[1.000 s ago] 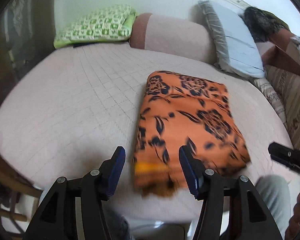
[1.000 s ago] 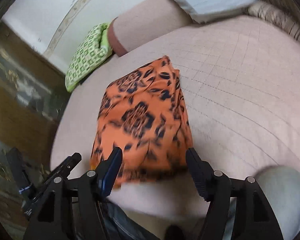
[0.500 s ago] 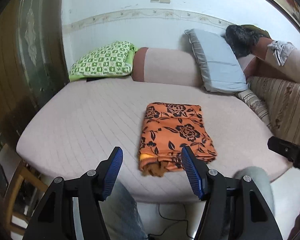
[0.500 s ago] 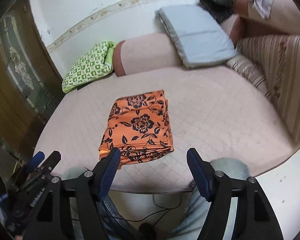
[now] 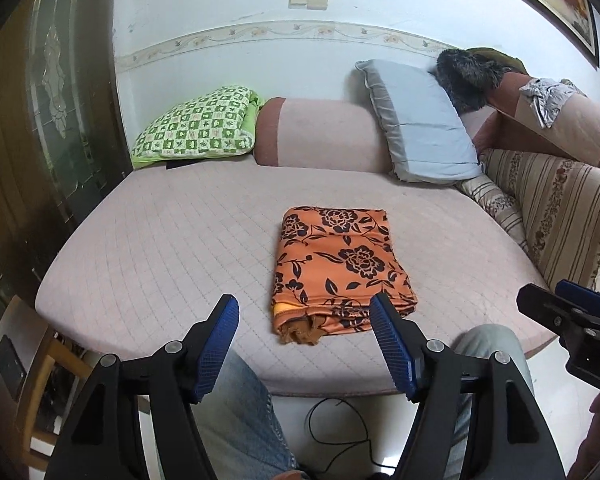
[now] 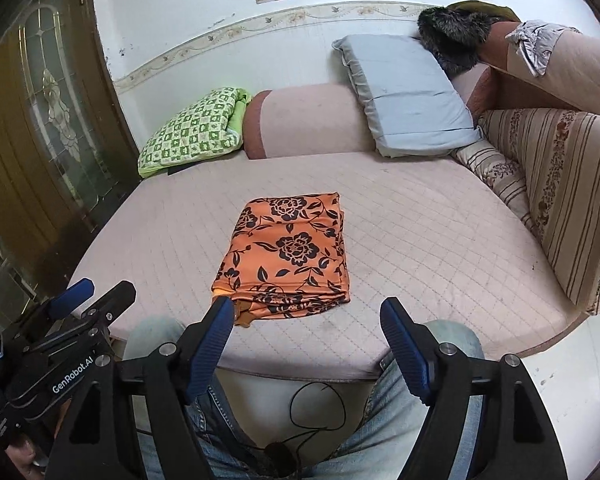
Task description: Fold small clothes
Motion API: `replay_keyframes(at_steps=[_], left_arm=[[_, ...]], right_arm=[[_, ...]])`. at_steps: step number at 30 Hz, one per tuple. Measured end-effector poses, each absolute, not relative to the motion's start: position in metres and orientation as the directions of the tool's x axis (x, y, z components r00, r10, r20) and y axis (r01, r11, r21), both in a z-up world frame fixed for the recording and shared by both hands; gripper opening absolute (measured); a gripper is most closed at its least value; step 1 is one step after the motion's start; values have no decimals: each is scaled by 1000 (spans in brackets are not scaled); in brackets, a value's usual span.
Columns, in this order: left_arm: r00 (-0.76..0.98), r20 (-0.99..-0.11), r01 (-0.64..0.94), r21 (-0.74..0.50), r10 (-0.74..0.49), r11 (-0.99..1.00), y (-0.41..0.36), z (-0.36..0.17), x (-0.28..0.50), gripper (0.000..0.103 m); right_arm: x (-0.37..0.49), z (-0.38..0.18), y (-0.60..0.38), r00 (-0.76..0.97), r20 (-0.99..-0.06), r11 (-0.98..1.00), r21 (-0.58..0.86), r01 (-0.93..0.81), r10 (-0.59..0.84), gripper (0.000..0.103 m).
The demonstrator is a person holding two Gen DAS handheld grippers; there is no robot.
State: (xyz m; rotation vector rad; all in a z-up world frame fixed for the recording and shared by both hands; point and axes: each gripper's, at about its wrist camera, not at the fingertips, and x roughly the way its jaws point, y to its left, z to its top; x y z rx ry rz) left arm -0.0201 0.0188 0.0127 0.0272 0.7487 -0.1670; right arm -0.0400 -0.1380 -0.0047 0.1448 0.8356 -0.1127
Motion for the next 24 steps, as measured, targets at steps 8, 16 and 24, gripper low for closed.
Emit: replay_keyframes(at_steps=[8,16,24], left_arm=[[696,-704,166,-32,-140,986,16,7,-4,68],[684,-717,149,-41,-133,988,17,7,17,68],[682,-721,145,-33,-124,989,8,4,20,68]], right_arm=[[-25,-18,-138,640,-768,986,75,150,-39,77],[-11,-15,-134,654,-756,989,67,129,-34,77],[-3,-18,-140,649,-760,989,74,130,-29,77]])
